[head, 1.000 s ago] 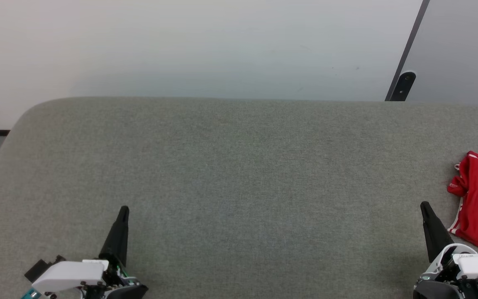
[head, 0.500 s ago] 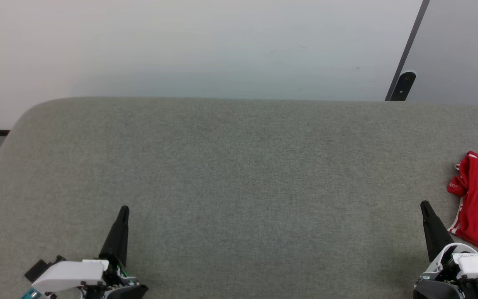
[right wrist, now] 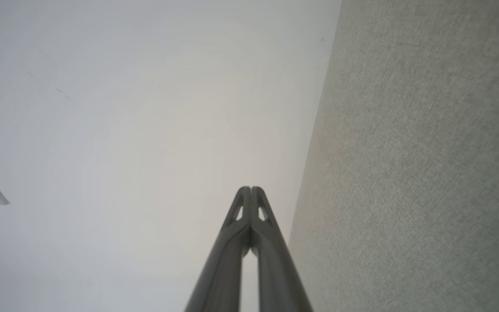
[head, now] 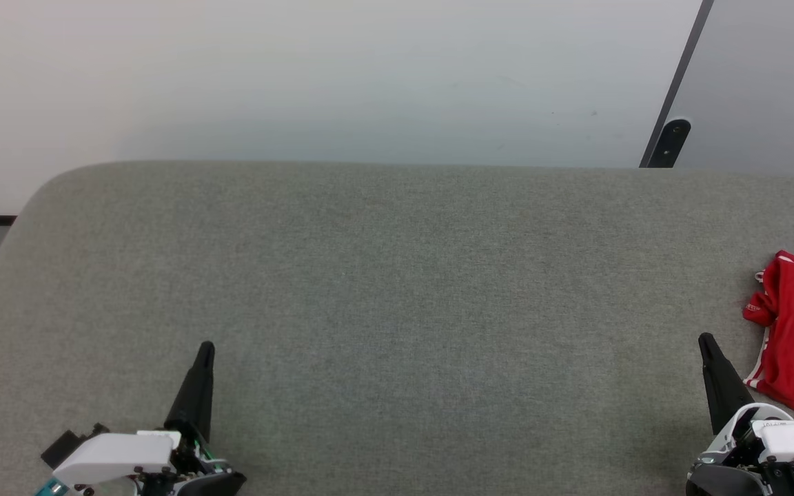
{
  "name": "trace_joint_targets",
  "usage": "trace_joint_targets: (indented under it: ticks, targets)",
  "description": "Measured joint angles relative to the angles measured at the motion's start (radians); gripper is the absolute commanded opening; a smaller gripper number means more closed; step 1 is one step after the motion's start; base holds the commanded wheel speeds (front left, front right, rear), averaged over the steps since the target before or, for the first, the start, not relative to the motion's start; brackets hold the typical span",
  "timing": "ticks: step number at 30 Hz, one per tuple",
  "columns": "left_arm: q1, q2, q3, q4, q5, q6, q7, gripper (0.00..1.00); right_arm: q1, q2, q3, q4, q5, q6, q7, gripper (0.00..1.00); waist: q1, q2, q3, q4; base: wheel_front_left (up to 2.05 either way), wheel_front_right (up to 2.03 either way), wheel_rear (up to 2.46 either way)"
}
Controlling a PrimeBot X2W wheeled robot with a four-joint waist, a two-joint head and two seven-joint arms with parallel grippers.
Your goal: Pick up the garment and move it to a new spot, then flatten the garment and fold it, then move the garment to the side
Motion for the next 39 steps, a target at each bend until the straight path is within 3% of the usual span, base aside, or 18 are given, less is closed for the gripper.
trace_joint_targets:
  ticks: [39]
  targets:
    - [0.0, 0.0, 0.0, 0.0, 0.0, 0.0, 0.0, 0.0, 0.0, 0.0, 0.0, 0.0, 0.0, 0.0, 0.0, 0.0, 0.0, 0.0, 0.0, 0.0, 0.0, 0.0, 0.0]
